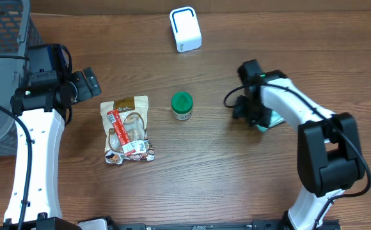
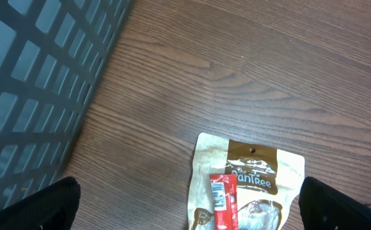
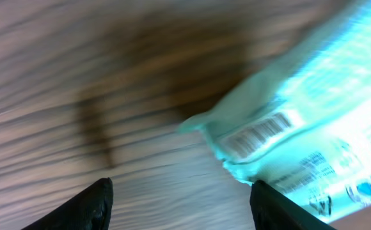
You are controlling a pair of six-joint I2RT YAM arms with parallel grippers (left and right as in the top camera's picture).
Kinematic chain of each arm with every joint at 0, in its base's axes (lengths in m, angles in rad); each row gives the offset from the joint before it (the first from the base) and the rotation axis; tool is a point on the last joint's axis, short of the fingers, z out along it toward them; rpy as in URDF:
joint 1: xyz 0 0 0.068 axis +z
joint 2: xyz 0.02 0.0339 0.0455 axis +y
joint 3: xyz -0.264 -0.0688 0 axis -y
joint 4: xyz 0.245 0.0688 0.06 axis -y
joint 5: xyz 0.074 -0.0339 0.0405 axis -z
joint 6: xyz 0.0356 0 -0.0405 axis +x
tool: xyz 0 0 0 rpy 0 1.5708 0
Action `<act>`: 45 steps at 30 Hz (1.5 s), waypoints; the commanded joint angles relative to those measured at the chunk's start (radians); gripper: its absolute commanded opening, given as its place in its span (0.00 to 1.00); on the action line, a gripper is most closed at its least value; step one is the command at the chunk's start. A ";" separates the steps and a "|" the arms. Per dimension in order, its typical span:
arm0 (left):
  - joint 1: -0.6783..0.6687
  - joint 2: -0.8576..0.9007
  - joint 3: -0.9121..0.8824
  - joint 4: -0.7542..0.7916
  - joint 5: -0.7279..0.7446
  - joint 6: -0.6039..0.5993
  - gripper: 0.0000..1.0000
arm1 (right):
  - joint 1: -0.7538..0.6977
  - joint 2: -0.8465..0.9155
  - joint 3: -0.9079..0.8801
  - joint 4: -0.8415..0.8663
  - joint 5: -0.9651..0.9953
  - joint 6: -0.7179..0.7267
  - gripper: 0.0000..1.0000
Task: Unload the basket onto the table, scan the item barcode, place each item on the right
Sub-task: 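Open the right gripper and move it toward the green-lidded jar, then lower the right gripper onto the jar and grasp it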
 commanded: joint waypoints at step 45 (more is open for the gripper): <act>0.003 -0.005 0.016 0.001 -0.005 0.016 1.00 | 0.224 -0.198 0.079 0.115 -0.373 0.004 1.00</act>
